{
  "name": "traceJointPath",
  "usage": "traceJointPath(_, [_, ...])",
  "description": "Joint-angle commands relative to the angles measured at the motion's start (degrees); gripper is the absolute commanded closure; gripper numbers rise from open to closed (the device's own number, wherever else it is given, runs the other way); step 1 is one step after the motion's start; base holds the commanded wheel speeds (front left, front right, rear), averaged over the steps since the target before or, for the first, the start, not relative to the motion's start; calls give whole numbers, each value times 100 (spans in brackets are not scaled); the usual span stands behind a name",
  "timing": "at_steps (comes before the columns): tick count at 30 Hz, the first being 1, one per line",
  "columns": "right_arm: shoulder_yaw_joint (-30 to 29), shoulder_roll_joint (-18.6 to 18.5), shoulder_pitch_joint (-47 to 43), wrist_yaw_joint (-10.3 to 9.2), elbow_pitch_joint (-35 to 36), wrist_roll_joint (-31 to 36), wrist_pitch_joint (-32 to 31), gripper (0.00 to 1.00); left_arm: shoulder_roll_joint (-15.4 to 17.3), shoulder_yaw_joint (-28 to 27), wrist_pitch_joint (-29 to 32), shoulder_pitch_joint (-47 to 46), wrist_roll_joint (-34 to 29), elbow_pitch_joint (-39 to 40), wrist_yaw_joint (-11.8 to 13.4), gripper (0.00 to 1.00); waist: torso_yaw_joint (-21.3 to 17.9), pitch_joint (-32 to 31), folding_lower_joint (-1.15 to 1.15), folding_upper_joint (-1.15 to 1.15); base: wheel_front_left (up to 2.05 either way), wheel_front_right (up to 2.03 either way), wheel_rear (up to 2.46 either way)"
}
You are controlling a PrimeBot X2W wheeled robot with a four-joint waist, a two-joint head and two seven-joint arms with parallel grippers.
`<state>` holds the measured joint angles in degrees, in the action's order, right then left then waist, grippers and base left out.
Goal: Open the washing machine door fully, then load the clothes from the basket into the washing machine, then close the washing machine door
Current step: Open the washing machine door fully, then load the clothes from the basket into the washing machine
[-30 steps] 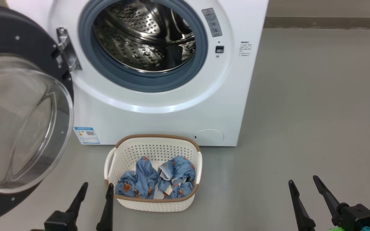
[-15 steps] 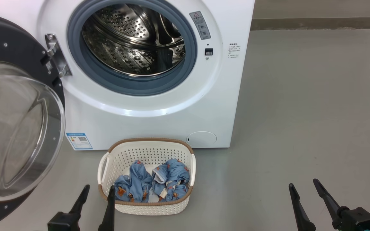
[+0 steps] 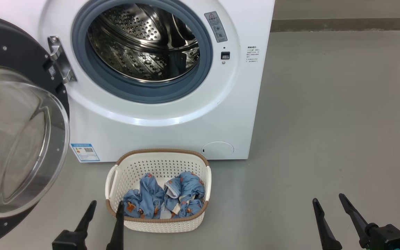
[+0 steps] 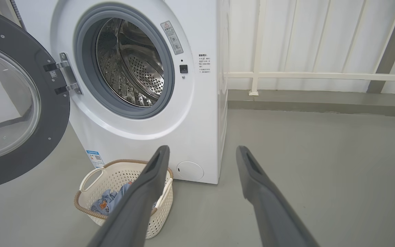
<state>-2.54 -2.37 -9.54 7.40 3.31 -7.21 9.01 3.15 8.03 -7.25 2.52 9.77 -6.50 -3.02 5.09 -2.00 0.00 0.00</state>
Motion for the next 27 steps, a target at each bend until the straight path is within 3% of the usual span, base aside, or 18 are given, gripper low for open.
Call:
traceJointPath(1, [134, -51, 117, 9, 145, -23, 57, 0, 75, -157, -82, -181, 33, 126, 72, 0, 3, 5, 0, 0, 0, 0, 0])
traceJointPath(11, [126, -51, 126, 9, 167, -40, 56, 0, 110, -122, -116, -223, -15, 125, 179, 0, 8, 47, 0, 0, 60, -60, 0])
traceJointPath(27, [118, -51, 172, 9, 161, -50, 59, 0, 189, -22, -172, -326, -54, 96, 257, 0, 69, 117, 0, 0, 164, -164, 0])
